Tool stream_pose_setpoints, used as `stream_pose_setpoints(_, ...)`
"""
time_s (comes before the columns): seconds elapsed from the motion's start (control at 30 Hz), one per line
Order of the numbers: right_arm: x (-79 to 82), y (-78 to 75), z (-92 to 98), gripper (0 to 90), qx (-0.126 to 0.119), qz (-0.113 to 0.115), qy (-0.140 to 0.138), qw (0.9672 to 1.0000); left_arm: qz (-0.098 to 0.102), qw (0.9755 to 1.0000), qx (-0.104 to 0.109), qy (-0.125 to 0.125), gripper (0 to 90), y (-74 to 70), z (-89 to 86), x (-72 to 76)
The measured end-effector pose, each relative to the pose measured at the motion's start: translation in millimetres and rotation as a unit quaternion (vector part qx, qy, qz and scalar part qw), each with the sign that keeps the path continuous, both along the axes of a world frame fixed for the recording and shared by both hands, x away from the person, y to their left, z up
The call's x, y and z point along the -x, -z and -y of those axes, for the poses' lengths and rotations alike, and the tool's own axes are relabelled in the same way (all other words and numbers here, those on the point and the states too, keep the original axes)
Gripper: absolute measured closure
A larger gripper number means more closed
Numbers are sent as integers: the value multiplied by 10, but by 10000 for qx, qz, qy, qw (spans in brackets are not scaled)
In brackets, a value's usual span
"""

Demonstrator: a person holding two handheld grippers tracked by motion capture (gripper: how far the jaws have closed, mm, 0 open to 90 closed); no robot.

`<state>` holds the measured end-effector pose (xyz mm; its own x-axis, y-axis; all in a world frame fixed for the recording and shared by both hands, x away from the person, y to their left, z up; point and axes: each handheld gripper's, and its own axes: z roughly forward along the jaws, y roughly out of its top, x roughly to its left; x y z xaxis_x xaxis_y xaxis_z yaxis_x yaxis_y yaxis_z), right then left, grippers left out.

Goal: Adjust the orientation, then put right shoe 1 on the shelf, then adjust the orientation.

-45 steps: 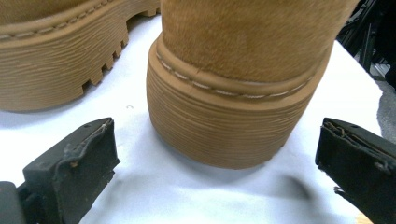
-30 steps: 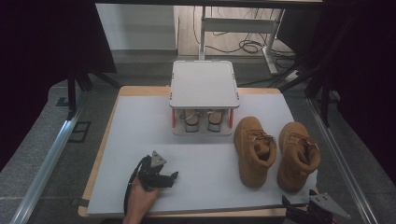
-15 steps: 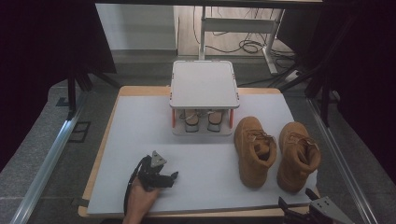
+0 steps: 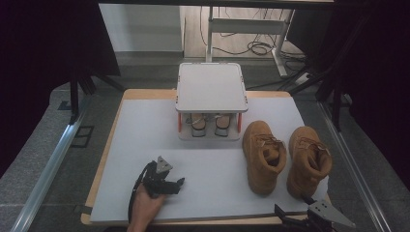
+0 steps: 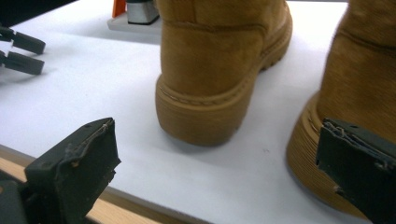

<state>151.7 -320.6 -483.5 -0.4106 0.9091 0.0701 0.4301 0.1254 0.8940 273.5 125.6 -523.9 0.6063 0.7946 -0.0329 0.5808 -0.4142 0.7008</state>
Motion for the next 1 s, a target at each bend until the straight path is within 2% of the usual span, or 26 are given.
stream_pose_setpoints(0.1, -37, 1, -68, 0, 68, -4, -43, 10000, 0, 10000, -1, 1, 162, 0, 0, 0)
stream_pose_setpoints(0.2, -57, 3, -88, 0, 26, -19, -67, 10000, 1, 10000, -2, 1, 162, 0, 0, 0)
stream_pose_setpoints(0.43, -125, -26, -190, 0, -10, 192, -45, 9998, 0, 10000, -2, 1, 162, 0, 0, 0)
stream_pose_setpoints(1.0, -316, -79, -355, 0, -60, 370, 76, 9993, 5, 10000, -7, 1, 162, 0, 1, 1)
